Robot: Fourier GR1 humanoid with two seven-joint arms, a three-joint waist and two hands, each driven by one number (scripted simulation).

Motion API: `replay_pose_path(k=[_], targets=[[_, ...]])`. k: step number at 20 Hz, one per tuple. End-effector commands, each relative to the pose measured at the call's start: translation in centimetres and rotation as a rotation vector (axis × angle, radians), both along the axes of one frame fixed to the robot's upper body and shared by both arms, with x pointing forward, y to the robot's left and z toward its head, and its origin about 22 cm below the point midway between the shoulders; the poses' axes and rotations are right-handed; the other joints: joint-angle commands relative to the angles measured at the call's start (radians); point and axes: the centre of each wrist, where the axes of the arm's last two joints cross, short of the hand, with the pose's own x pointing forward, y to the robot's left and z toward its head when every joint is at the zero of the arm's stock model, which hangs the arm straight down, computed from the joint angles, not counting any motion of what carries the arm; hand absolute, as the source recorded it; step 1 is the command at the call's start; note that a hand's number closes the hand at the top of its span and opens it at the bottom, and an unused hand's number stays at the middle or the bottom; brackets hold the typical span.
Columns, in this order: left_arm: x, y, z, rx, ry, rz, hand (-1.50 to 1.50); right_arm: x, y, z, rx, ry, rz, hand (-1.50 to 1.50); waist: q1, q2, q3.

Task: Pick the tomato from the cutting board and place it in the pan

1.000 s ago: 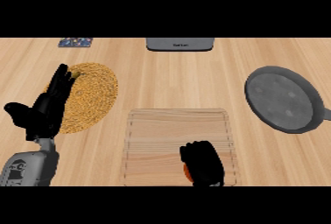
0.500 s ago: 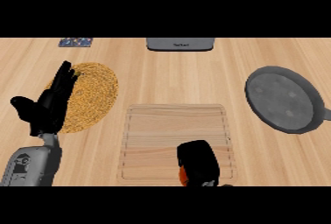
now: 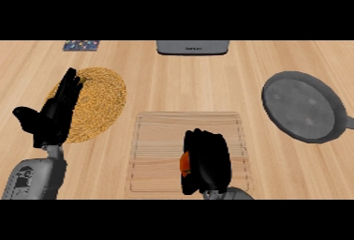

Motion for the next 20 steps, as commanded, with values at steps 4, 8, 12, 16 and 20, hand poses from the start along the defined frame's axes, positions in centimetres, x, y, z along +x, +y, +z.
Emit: replay_pose_path(k=[4, 8, 12, 16, 20], targets=[[-0.4, -0.8, -0.9, -0.001, -0.005, -0.007, 0.00, -1.3, -1.1, 6.4, 0.113, -0.288, -0.107, 1.50, -0.010, 0.000, 0.000], [-1.1, 0.6, -1.2, -0.003, -0.005, 0.002, 0.00, -0.3, -4.3, 7.5, 0.145, -0.385, -0.202, 1.50, -0.007, 0.002, 0.000], [-0.5, 0.7, 0.8, 0.003, -0.012, -0.011, 0.00, 1.8, -6.6, 9.6, 0.311, -0.428, -0.243, 1.50, 0.002, 0.004, 0.001], [-0.4, -0.5, 0.5, -0.006, -0.001, 0.005, 0.00, 3.7, -12.2, 9.6, 0.432, -0.475, -0.321, 1.50, 0.001, 0.006, 0.001], [-0.6, 0.5, 0.8, 0.003, 0.007, -0.003, 0.00, 5.5, -16.4, 10.4, 0.383, -0.490, -0.355, 1.50, -0.001, 0.004, 0.000]])
